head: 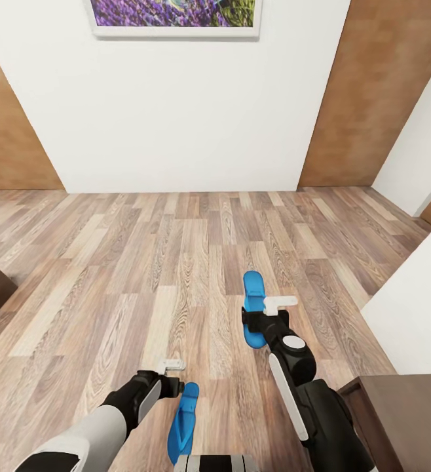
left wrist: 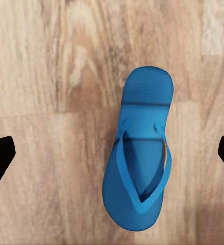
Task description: In the bedroom, move the book from the bed onto either nightstand, and place the two sandals side by side next to the bed.
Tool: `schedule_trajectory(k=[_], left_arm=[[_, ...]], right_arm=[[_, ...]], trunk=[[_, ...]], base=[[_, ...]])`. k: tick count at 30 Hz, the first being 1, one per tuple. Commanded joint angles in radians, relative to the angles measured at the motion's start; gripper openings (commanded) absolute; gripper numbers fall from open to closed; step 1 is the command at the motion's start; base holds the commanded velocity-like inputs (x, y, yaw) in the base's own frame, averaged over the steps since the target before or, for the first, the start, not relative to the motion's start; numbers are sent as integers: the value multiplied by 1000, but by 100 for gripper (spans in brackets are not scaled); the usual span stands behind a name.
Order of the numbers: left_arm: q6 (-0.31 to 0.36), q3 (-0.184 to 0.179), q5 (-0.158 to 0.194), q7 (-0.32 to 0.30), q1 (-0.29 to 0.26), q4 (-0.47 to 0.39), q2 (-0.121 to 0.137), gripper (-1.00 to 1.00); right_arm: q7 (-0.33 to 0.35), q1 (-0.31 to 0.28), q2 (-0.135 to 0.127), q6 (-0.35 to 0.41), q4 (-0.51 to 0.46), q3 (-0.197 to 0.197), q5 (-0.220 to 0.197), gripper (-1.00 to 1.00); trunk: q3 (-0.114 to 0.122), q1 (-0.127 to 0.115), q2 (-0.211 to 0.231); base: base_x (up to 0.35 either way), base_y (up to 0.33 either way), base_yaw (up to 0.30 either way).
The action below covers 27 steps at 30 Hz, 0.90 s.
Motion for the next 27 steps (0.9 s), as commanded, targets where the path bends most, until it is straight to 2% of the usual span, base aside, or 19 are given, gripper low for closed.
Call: schedule_trajectory(k=[1, 8, 14, 22, 27], left_arm=[[6, -3, 2, 3, 0, -2, -1, 100], [4, -3, 2, 1, 0, -2, -3, 100], [3, -3, 2, -1, 0, -2, -1, 100], [2, -3, 2, -1, 0, -2, -1, 100], [2, -4, 2, -1, 0, -2, -2, 100]], right_arm=[[-7, 0, 0, 5, -1, 2, -3, -100], [-7, 0, 0, 5, -1, 2, -2, -100], [-7, 0, 0, 5, 0, 2, -2, -100], [-7, 0, 0, 5, 1, 1, -1, -100], [-7, 0, 0, 5, 0, 2, -2, -100]], trunk=[[-1, 0, 0], [-1, 0, 0], [-24, 3, -2], [-24, 3, -2], [-43, 5, -3]], base=[[0, 0, 0], [0, 0, 0], [0, 0, 0], [0, 0, 0], [0, 0, 0]])
